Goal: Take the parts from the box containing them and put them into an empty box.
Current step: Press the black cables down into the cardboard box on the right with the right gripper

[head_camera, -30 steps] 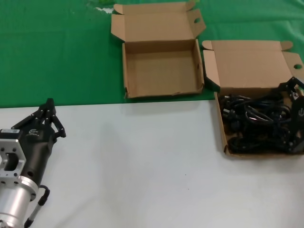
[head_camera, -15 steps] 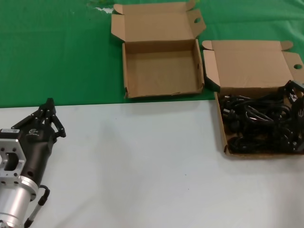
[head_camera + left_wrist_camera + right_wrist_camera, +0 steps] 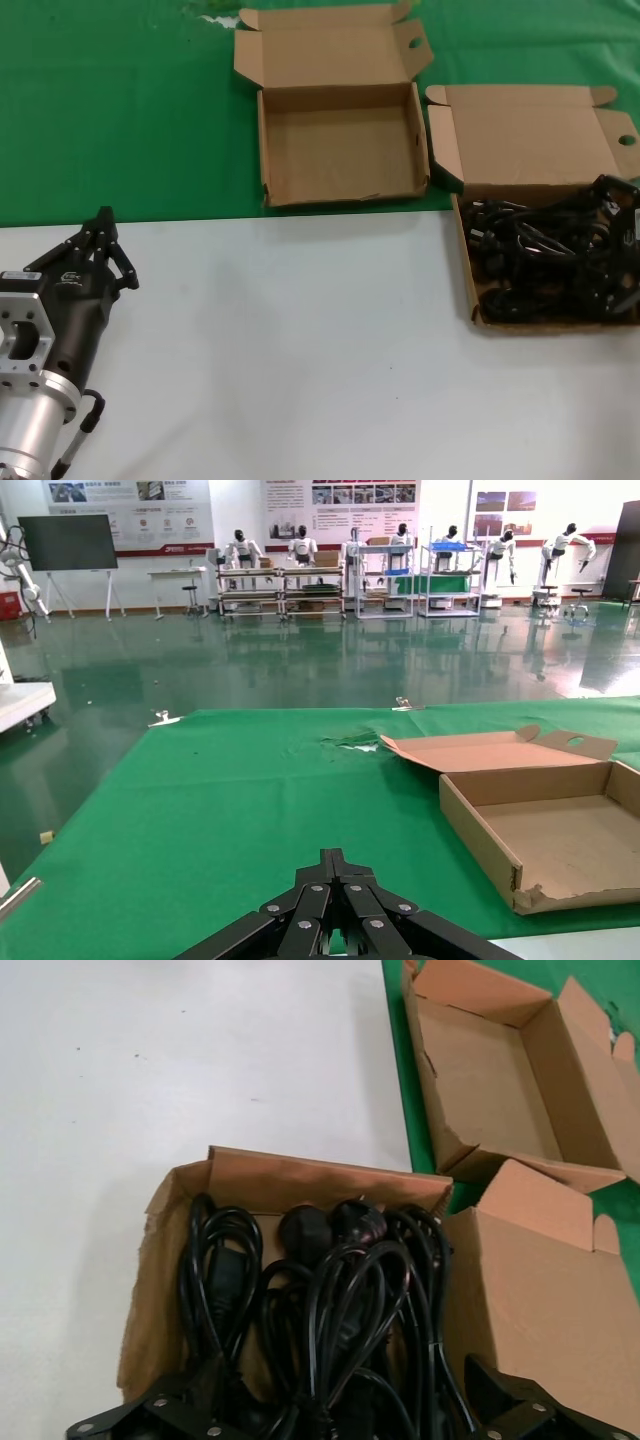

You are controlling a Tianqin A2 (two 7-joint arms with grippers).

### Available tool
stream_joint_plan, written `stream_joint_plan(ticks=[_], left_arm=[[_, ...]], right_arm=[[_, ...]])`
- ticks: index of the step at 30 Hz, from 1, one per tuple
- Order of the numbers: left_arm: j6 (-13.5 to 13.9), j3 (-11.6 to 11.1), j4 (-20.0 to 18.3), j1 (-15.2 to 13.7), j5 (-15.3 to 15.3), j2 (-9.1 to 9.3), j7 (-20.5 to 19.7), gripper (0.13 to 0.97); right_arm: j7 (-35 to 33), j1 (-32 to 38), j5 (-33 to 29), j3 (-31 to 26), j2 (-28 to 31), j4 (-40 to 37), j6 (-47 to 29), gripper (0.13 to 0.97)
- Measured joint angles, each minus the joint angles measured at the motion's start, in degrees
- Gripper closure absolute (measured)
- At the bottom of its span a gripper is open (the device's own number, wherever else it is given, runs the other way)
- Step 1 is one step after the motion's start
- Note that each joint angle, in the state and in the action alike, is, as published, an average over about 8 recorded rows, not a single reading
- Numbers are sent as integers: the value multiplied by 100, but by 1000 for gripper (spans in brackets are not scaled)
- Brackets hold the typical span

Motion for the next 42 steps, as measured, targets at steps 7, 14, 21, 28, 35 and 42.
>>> stream_joint_plan(ticks=[7, 14, 21, 28, 35, 42], left_arm=[[0, 0, 0, 0, 0, 0, 0, 958], [0, 0, 0, 0, 0, 0, 0, 958], [0, 0, 0, 0, 0, 0, 0, 958], [0, 0, 0, 0, 0, 0, 0, 958], [0, 0, 0, 0, 0, 0, 0, 958], [0, 0, 0, 0, 0, 0, 0, 958]], right_arm=[[27, -59, -25, -5, 27, 61, -32, 268], [-2, -82, -19, 18, 34, 72, -33, 416], [0, -146, -3, 46, 82, 160, -43, 573], [37, -240, 12, 69, 165, 296, -68, 718], [78, -300, 7, 81, 229, 399, -78, 834], [171, -332, 19, 110, 289, 557, -90, 920]])
